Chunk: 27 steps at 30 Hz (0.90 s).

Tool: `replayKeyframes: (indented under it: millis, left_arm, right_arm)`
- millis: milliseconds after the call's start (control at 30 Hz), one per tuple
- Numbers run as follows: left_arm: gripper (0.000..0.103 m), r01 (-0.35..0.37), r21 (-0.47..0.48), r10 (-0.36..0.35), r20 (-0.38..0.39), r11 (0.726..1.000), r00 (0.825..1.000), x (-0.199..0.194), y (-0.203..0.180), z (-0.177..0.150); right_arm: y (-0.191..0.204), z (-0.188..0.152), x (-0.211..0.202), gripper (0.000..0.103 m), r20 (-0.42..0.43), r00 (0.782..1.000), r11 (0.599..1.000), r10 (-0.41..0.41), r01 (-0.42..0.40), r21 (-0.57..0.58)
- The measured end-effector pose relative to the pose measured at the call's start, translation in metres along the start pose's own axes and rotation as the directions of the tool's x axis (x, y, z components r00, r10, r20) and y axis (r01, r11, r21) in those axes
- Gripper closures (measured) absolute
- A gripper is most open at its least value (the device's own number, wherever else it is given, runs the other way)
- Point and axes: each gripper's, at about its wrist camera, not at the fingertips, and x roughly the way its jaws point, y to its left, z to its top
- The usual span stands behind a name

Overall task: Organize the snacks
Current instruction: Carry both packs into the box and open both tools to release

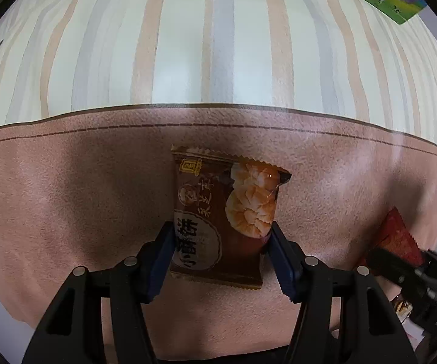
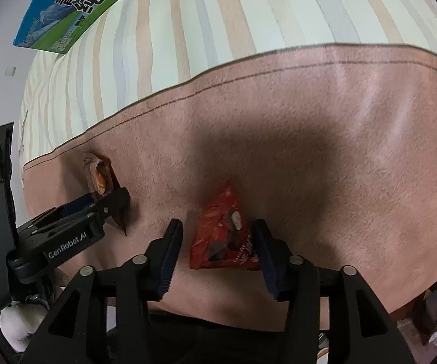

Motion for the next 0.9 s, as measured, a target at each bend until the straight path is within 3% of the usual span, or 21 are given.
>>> replayKeyframes:
  millis: [200,267,333,533,700,900]
  left_arm:
    - [0.046,0.004,-0.004,-0.004,0.007,1.0,1.0,-0.007,0.01,0.003]
    - [0.048,0.002,-0.005,-0.002,0.019,1.0,1.0,-0.04,0.025,-0.006]
    - [0.048,0.001,0.001,-0.001,0.028,1.0,1.0,-0.047,0.028,-0.007]
    - [0.048,0.037,0.006,-0.037,0.025,0.999,0.999,-0.06,0.029,-0.011]
    - [0.048,0.094,0.014,-0.094,0.059,0.995,0.994,-0.094,0.027,-0.005]
    - [0.048,0.19,0.037,-0.194,0.159,0.981,0.968,-0.162,0.019,0.032]
  right_arm:
    - [0.002,-0.003,0.006,0.05,0.012,1.0,1.0,-0.027,0.027,-0.002]
    - [0.005,-0.003,0.011,0.057,0.026,0.998,0.999,-0.05,0.05,-0.001]
    - [0.006,-0.005,0.013,0.063,0.04,0.997,0.997,-0.071,0.072,-0.004]
    - [0.004,-0.007,0.004,0.065,0.071,0.997,0.999,-0.035,0.035,0.009]
    - [0.01,-0.003,-0.021,0.065,0.107,0.994,1.0,0.03,-0.029,-0.003]
    - [0.026,0.022,-0.074,0.065,0.183,0.977,0.994,0.111,-0.104,-0.043]
